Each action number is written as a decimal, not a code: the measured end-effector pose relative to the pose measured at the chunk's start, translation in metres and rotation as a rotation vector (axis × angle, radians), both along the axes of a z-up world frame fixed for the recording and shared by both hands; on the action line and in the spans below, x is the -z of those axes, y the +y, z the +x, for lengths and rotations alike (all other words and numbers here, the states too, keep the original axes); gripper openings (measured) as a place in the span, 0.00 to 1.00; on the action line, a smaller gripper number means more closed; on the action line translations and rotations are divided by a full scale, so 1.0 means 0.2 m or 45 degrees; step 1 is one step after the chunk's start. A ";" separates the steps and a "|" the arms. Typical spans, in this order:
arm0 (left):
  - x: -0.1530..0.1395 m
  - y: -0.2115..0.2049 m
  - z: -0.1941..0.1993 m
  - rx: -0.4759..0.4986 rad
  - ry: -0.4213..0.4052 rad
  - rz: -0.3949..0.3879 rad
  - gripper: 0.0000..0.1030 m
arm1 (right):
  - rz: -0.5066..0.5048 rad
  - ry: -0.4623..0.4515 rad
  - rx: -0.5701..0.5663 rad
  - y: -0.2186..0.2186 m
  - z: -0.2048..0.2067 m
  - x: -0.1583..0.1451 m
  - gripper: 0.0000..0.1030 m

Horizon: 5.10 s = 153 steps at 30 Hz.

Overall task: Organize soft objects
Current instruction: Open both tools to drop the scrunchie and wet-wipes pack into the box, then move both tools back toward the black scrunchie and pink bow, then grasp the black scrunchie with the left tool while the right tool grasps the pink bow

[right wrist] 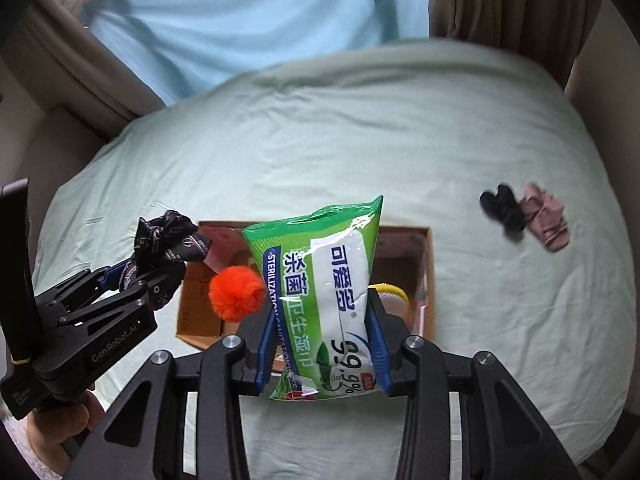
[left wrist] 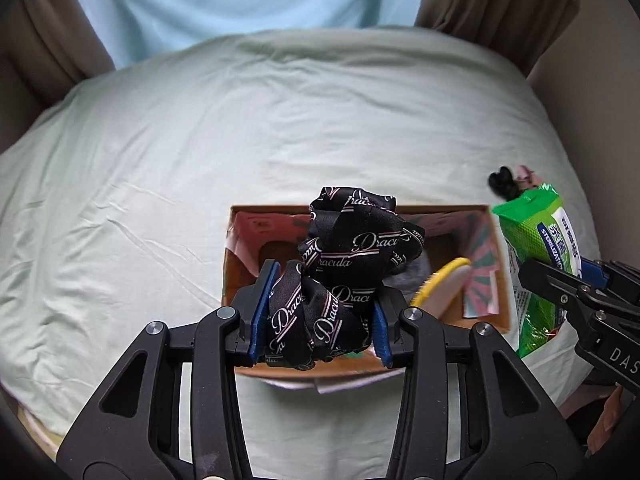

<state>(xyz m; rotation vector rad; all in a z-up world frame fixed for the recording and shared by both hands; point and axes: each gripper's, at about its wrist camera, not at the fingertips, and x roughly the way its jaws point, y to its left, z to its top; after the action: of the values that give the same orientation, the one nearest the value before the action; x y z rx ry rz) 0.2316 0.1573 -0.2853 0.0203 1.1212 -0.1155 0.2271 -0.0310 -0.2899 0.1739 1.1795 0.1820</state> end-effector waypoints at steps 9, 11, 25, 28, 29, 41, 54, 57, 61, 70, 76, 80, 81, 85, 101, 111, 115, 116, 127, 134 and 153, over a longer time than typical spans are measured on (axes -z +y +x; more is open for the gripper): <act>0.31 0.03 0.18 -0.017 0.142 -0.038 0.36 | 0.002 0.148 0.126 -0.09 0.12 0.26 0.36; 0.37 0.00 0.20 0.004 0.177 -0.035 0.36 | 0.010 0.186 0.142 -0.12 0.15 0.31 0.36; 0.41 -0.11 0.18 0.166 0.193 0.092 1.00 | 0.110 0.195 0.223 -0.20 0.18 0.38 1.00; 0.41 -0.07 0.16 0.127 0.213 0.048 1.00 | 0.100 0.200 0.215 -0.19 0.17 0.38 1.00; 0.41 -0.05 0.15 0.114 0.218 0.037 1.00 | 0.090 0.199 0.209 -0.18 0.16 0.38 1.00; 0.29 0.04 0.06 0.053 0.160 -0.002 1.00 | 0.073 0.100 0.148 -0.10 0.08 0.21 1.00; -0.05 0.15 -0.19 -0.041 0.033 0.010 1.00 | 0.021 -0.072 0.084 -0.01 -0.19 -0.16 1.00; -0.16 0.17 -0.28 -0.035 -0.026 0.007 1.00 | -0.005 -0.152 0.077 0.00 -0.28 -0.28 1.00; -0.28 0.18 -0.38 -0.036 -0.091 -0.007 1.00 | -0.032 -0.281 0.087 -0.03 -0.40 -0.43 1.00; -0.52 0.08 -0.55 -0.038 -0.249 -0.075 1.00 | -0.182 -0.509 0.184 -0.28 -0.62 -0.70 1.00; -0.62 -0.12 -0.58 -0.008 -0.317 -0.085 1.00 | -0.207 -0.543 0.163 -0.49 -0.69 -0.74 1.00; -0.66 -0.27 -0.58 -0.002 -0.338 -0.102 1.00 | -0.204 -0.574 0.126 -0.65 -0.70 -0.74 1.00; -0.67 -0.32 -0.57 -0.003 -0.344 -0.108 1.00 | -0.199 -0.579 0.122 -0.68 -0.70 -0.73 1.00; -0.69 -0.51 -0.54 0.007 -0.349 -0.134 1.00 | -0.186 -0.574 0.104 -0.87 -0.65 -0.72 1.00; -0.20 -1.35 -0.01 -0.003 -0.233 -0.113 1.00 | -0.217 -0.477 -0.184 -1.47 -0.09 -0.12 1.00; 0.42 -1.71 0.39 0.034 -0.052 -0.078 1.00 | -0.189 -0.406 -0.327 -1.62 0.24 0.40 1.00; 0.64 -1.83 0.53 0.099 0.004 -0.029 1.00 | -0.173 -0.386 -0.369 -1.64 0.36 0.58 0.99; 0.68 -1.86 0.55 0.118 0.013 -0.014 1.00 | -0.173 -0.384 -0.380 -1.64 0.38 0.61 0.99; 0.96 -1.97 0.73 0.293 0.072 0.116 0.90 | -0.202 -0.359 -0.540 -1.58 0.53 0.90 0.78; 1.08 -2.01 0.80 0.388 0.159 0.108 0.59 | -0.236 -0.344 -0.584 -1.55 0.55 0.98 0.58; 0.95 -1.94 0.75 0.329 0.186 -0.011 0.26 | -0.140 -0.302 -0.375 -1.65 0.52 0.86 0.31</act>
<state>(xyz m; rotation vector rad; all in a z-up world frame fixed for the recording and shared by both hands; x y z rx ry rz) 0.3814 -0.2313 -0.4752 0.1515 1.2604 -0.3575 0.3316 -0.3619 -0.4612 -0.1175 0.9710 0.3853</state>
